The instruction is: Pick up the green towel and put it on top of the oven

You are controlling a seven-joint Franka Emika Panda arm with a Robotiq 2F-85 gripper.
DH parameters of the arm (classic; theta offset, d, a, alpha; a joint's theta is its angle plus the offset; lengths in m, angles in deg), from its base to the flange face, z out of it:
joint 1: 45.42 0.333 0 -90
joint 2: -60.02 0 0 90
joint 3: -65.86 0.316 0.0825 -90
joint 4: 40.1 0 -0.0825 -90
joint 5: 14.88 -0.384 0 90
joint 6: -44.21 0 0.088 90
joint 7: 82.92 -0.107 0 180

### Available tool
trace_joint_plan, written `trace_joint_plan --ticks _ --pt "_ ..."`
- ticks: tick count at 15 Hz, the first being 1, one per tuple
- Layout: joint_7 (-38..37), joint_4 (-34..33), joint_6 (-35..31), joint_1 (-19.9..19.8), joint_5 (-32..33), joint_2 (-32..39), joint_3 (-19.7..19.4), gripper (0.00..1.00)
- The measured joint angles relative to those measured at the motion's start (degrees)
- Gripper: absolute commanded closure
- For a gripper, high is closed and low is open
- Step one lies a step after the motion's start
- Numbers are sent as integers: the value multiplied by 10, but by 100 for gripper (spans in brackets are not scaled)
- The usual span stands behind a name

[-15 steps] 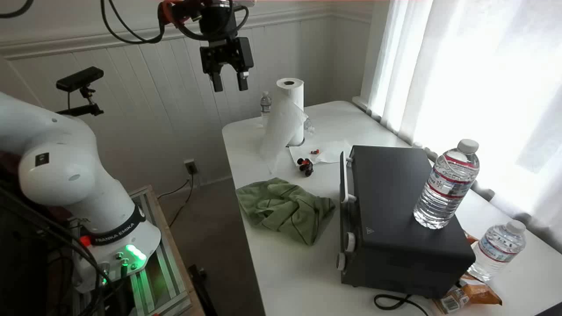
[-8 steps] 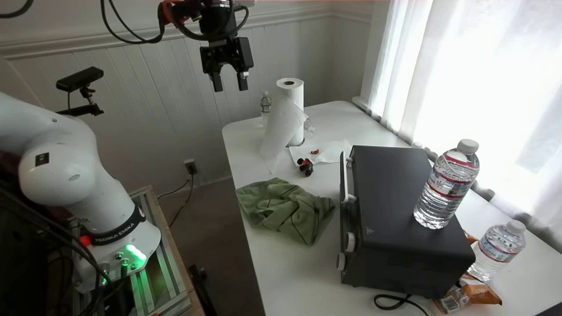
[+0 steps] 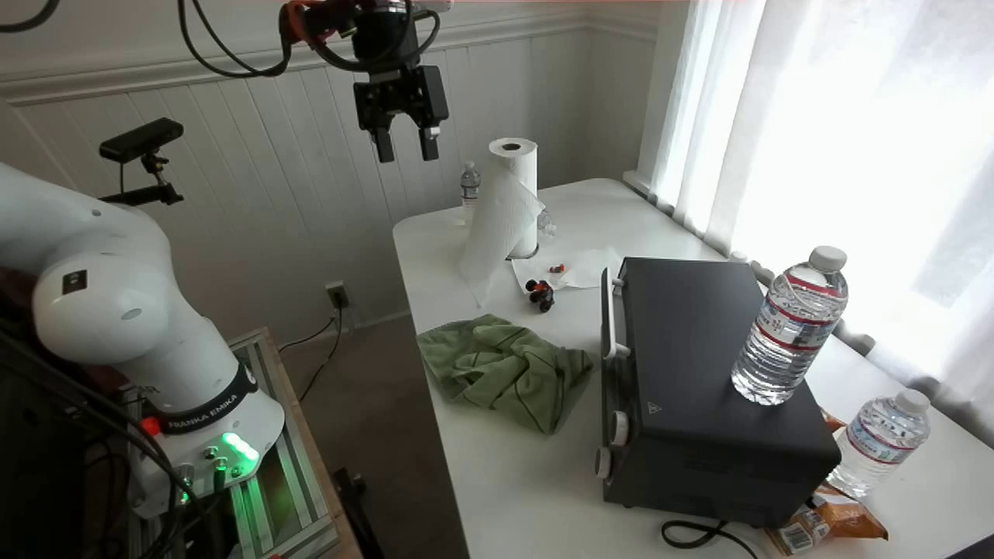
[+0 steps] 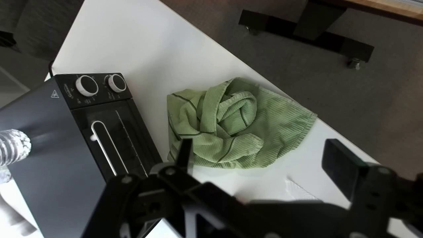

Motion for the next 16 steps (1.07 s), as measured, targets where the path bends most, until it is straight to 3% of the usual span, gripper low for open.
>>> trace_joint_plan --ticks 11,13,16 --pt "1 0 -1 1 0 1 -5 0" --pt "7 0 -14 -1 0 8 -33 0" --pt "46 -4 -43 -13 -3 38 -107 0"
